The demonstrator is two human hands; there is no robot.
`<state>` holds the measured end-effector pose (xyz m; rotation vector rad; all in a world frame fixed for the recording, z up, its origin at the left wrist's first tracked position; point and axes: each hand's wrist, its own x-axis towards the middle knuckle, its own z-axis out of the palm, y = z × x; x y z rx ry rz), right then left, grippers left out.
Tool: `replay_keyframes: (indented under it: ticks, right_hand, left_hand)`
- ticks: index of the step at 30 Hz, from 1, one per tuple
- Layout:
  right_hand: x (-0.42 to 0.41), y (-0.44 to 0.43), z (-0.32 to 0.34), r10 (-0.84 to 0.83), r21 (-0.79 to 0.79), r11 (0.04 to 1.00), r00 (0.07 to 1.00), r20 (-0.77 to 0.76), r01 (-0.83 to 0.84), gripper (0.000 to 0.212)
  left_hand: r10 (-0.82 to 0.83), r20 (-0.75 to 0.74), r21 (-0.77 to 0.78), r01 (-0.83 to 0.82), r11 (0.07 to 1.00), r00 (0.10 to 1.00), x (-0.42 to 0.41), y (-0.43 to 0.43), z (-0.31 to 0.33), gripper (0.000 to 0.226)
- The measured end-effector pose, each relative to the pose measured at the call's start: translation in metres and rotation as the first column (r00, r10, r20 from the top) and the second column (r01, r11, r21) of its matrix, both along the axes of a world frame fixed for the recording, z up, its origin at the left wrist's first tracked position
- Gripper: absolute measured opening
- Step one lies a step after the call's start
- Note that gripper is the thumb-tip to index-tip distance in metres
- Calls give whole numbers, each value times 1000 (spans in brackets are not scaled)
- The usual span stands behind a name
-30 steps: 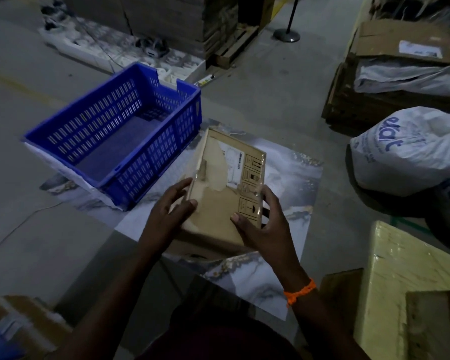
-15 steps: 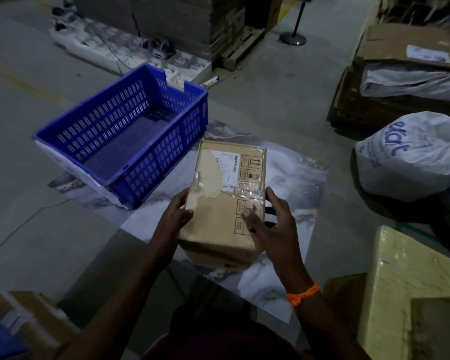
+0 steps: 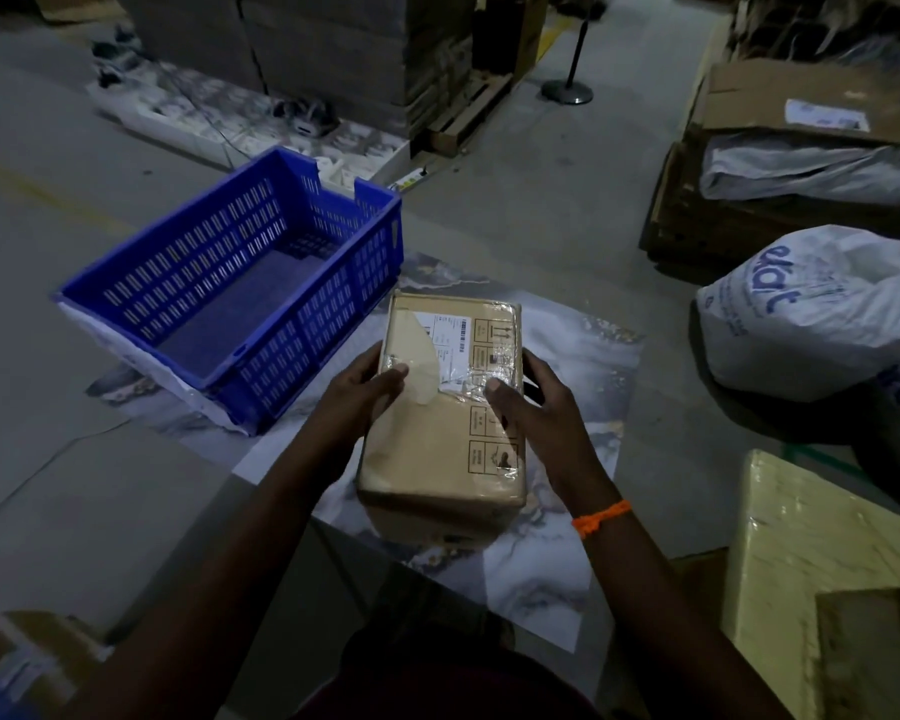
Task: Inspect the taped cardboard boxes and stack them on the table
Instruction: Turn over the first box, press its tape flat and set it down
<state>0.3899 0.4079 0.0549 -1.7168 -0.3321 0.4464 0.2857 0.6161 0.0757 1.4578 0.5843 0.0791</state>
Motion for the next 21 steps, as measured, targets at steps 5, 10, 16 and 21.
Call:
replay_keyframes:
  ticks: [5, 10, 16, 21]
  right_hand:
    - [17, 18, 12, -1, 58, 998, 1000, 21, 0, 40]
    - [24, 13, 28, -98, 136, 987, 989, 109, 83, 53]
    - [3, -6, 10, -206, 210, 958, 978, 40, 193, 53]
    - [-27, -30, -21, -219, 199, 954, 975, -43, 223, 45]
  left_hand:
    - [-4, 46, 69, 1, 998, 999, 20, 3, 4, 45]
    - [-22, 206, 146, -9, 989, 978, 20, 4, 7, 74]
    - [80, 219, 58, -95, 994, 972, -2, -8, -13, 54]
    - [125, 199, -47, -118, 992, 972, -35, -20, -39, 36]
